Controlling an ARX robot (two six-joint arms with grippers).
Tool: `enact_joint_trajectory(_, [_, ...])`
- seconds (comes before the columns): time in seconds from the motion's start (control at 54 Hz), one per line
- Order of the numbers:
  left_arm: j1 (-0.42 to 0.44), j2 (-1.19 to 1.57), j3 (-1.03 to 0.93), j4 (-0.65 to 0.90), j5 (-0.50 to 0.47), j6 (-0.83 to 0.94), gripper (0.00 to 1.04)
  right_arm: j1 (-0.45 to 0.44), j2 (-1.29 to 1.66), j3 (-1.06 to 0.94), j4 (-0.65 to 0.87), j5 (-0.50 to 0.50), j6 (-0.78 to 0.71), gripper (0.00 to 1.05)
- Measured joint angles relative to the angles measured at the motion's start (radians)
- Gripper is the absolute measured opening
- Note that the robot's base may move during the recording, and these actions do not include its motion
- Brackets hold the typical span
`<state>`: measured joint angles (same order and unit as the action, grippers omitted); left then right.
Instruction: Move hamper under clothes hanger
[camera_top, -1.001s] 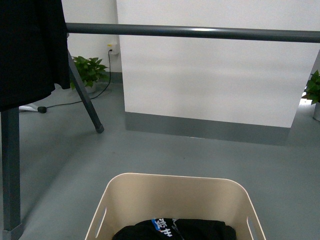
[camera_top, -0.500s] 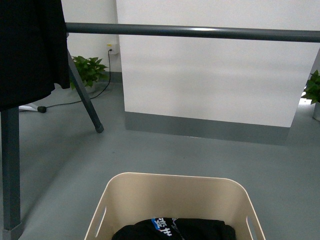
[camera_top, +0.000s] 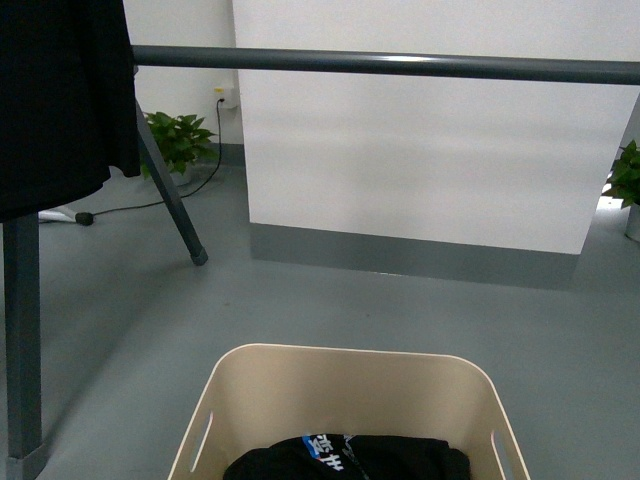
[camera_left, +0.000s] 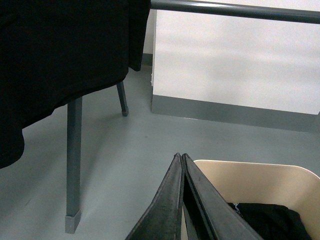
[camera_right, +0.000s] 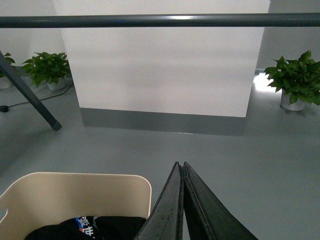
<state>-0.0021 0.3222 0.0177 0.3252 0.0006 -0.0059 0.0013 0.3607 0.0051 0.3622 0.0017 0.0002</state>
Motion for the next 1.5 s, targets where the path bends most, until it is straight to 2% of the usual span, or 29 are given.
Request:
enact_joint_trajectory(0.519, [0.0,-0.148,0.0,-0.147,0.0,0.0,0.03,0.0,-0.165,0.0,-0.163,0.0,0.0,0.02])
enact_joint_trajectory(0.667, [0.0,-0.288,0.0,-0.312,0.0,0.0,0.03,0.0,-0.21,0.0,-0.21,0.0,0.0,0.02])
enact_joint_trajectory(0.778, [0.0,-0.316,0.0,-0.323,-0.002,0.0,0.03,0.0,-0.331,0.0,-0.354,-0.003,0.0,0.02])
enact_joint_trajectory(1.279, [0.0,-0.318,0.0,-0.324,0.0,0.0,0.03,0.0,-0.356,0.0,-0.361,-0.003,0.0,0.02])
enact_joint_trajectory(1.39, [0.0,-0.318,0.0,-0.324,0.0,-0.001,0.05,0.0,-0.356,0.0,-0.361,-0.003,0.0,0.16])
enact_joint_trajectory(1.501, [0.0,-0.318,0.0,-0.324,0.0,0.0,0.18,0.0,-0.356,0.0,-0.361,-0.003,0.0,0.3])
